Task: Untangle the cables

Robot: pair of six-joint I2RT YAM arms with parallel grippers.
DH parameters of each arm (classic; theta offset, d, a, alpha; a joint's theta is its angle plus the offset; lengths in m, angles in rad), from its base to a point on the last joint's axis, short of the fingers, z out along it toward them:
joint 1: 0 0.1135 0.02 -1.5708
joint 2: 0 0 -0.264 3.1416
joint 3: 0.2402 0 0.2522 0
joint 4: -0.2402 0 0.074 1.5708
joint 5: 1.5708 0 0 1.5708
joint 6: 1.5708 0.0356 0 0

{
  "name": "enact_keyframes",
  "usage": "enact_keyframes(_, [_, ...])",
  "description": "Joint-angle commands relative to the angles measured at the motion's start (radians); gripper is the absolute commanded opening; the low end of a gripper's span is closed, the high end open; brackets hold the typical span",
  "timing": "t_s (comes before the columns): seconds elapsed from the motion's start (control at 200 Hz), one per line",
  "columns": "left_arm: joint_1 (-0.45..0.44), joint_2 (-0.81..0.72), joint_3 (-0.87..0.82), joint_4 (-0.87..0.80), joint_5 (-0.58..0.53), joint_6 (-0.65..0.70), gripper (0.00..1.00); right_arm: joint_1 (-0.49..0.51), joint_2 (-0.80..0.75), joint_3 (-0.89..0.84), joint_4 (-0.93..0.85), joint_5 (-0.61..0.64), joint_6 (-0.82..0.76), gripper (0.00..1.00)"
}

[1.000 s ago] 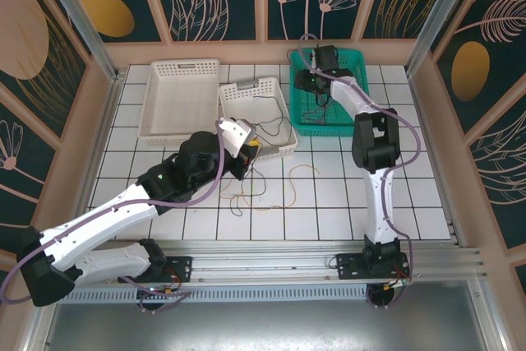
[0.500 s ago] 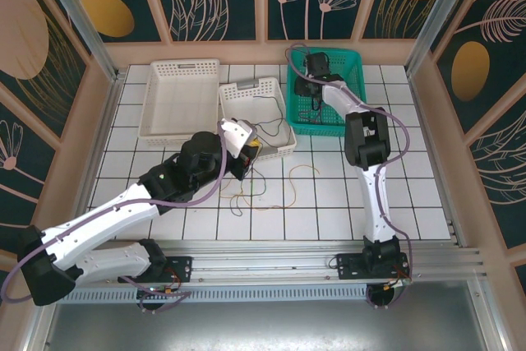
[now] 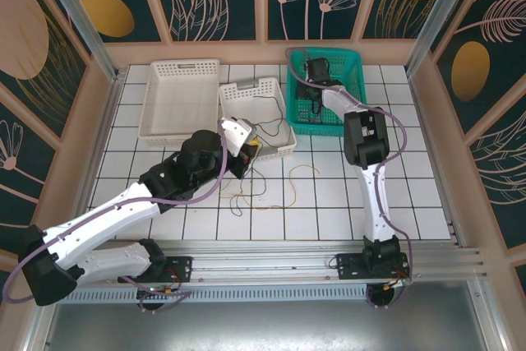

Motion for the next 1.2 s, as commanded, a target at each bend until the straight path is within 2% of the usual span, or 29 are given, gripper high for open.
enact_keyframes(0.0, [0.004,-0.003,-0.011,0.022,0.018,0.012,0.00,-0.015,-0.106,-0.107,0.068,0.019,-0.004,0.00])
enact_keyframes(0.16, [0.006,0.004,-0.011,0.024,0.027,0.013,0.00,-0.054,-0.247,-0.274,0.155,0.020,0.067,0.00])
enact_keyframes(0.255, [0.005,0.010,-0.006,0.023,0.032,0.013,0.00,-0.074,-0.308,-0.359,0.228,-0.070,0.091,0.00])
enact_keyframes(0.375, [0.008,0.011,-0.006,0.021,0.034,0.013,0.00,-0.076,-0.270,-0.298,0.193,-0.212,0.061,0.00])
enact_keyframes(0.4, [0.007,0.011,-0.007,0.021,0.034,0.013,0.00,-0.075,-0.250,-0.266,0.169,-0.233,0.057,0.04])
enact_keyframes(0.525, [0.007,0.014,-0.008,0.018,0.027,0.015,0.00,-0.075,-0.188,-0.163,0.118,-0.278,0.038,0.37])
enact_keyframes(0.626, [0.007,0.014,-0.006,0.016,0.026,0.019,0.00,-0.074,-0.170,-0.134,0.130,-0.290,0.020,0.45])
enact_keyframes(0.766, [0.008,0.014,-0.006,0.016,0.027,0.020,0.00,-0.070,-0.135,-0.080,0.120,-0.281,-0.013,0.48])
enact_keyframes(0.976, [0.008,0.017,-0.006,0.014,0.029,0.023,0.00,-0.061,-0.033,0.090,0.024,-0.247,-0.061,0.50])
enact_keyframes(1.191, [0.010,0.016,-0.003,0.012,0.026,0.026,0.00,-0.054,-0.001,0.111,0.026,-0.242,-0.077,0.50])
